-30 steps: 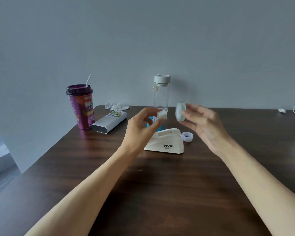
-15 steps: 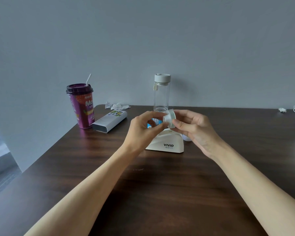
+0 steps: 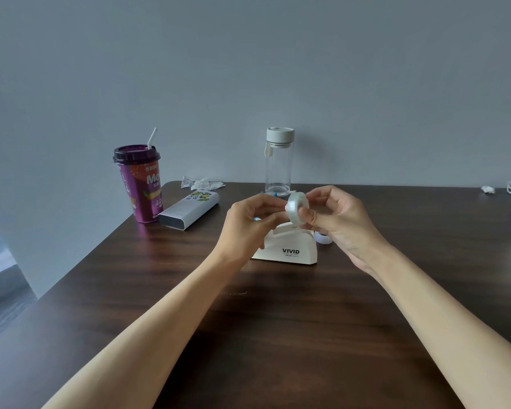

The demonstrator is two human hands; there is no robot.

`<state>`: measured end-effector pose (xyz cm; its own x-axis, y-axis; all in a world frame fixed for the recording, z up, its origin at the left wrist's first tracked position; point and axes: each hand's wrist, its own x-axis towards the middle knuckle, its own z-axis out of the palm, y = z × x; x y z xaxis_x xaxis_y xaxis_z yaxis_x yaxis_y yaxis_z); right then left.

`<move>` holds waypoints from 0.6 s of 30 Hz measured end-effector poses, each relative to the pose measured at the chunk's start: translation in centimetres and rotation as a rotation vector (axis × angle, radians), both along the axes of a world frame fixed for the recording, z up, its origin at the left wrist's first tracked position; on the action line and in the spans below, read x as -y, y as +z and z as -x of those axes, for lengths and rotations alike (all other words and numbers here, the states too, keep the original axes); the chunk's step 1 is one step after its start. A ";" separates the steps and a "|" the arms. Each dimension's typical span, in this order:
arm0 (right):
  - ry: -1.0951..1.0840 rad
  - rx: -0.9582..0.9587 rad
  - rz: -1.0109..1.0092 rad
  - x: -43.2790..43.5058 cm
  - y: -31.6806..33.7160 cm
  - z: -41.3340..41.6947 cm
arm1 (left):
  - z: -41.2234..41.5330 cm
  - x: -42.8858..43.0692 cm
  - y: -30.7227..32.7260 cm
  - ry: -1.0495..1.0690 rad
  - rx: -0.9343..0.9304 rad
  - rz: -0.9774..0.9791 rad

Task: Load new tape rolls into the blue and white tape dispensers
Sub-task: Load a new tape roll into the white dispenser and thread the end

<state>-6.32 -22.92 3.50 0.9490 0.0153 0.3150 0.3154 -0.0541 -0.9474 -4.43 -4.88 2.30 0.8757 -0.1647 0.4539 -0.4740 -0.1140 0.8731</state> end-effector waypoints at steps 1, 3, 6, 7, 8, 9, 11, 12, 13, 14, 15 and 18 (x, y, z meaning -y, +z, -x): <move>-0.005 0.005 -0.022 0.0 0.0 0.0 | 0.0 0.0 0.0 -0.002 0.013 -0.008; -0.030 0.011 -0.024 0.0 0.0 -0.1 | 0.0 -0.2 0.1 -0.005 0.032 -0.029; -0.059 0.022 -0.002 0.0 -0.1 -0.3 | 0.3 -0.2 0.3 -0.050 -0.026 -0.068; -0.060 0.019 -0.001 0.0 -0.2 -0.3 | 0.4 -0.2 0.4 -0.067 -0.049 -0.075; -0.055 0.014 0.003 0.0 -0.2 -0.4 | 0.3 -0.2 0.3 -0.077 -0.055 -0.082; -0.040 0.010 0.008 0.0 -0.3 -0.4 | 0.3 -0.1 0.2 -0.078 -0.046 -0.090; 0.001 0.008 0.014 -0.1 -0.3 -0.3 | 0.1 -0.2 0.2 -0.072 -0.017 -0.096; 0.017 0.010 0.010 -0.2 -0.2 -0.2 | 0.1 -0.2 0.2 -0.071 -0.011 -0.089; 0.025 0.012 0.006 -0.3 -0.2 -0.1 | 0.1 -0.3 0.2 -0.072 -0.013 -0.080; 0.031 0.012 0.003 -0.3 -0.2 0.0 | 0.0 -0.3 0.2 -0.076 -0.013 -0.075; 0.034 0.006 -0.001 -0.4 -0.1 0.1 | 0.1 -0.4 0.3 -0.080 -0.010 -0.078; 0.022 -0.010 0.009 -0.3 0.0 0.1 | 0.0 -0.5 0.3 -0.089 0.001 -0.105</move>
